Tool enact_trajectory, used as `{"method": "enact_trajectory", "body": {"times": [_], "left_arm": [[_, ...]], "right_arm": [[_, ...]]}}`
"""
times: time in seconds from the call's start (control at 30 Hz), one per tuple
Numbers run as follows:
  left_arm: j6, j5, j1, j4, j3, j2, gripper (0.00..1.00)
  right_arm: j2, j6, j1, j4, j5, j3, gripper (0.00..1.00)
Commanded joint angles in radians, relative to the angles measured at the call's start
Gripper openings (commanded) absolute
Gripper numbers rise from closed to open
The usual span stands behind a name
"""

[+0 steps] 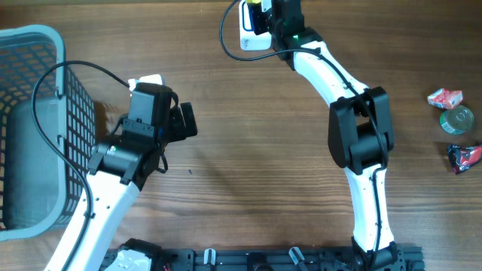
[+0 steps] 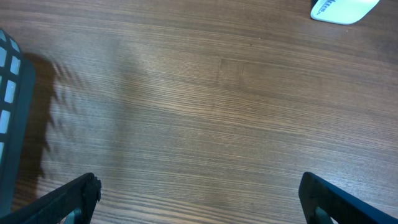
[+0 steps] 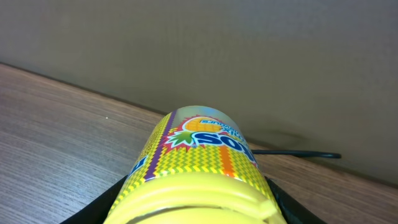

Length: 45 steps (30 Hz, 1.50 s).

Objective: Scan the item barcode
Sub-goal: 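Carry the Mentos bottle to the right edge and release it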

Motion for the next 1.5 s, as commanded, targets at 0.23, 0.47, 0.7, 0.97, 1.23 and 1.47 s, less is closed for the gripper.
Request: {"method": "enact_trajectory", "body": {"times": [0.23,0.47,0.7,0.97,1.23,1.47], "left_arm": [[-0.002,-0.017,-0.002,-0.009,0.011,0.006,1.0],[-0.002,-0.017,-0.023,0.006,0.012,0.006,1.0],[-0.003,-0.017,-0.151,0.029,0.012,0.006,1.0],[-0.006,-0.017,-0.228,0.06,0.012,0.006,1.0],[-0.006,-0.016,-0.238,0.06,0.012,0.006,1.0],[-0.005,-0.022,-0.237,0.063,0.012,0.004,1.0]], "right_arm": [[-0.272,-0.134,-0.011,-0.281,0.228,0.02,0.37],[-0.374,-0.178,-0.28,-0.808,0.439,0.018,0.36],[-0.309,0.038,-0.651,-1.018,0.024,0.018,0.34],[-0.134,0.088,-0.749,-1.007,-0.051,0.018,0.35],[-0.057,0.088,-0.751,-0.934,-0.013,0.018,0.51],[-0.076,0.061,-0.755,-0.972,-0.014,0.019,1.0]]}}
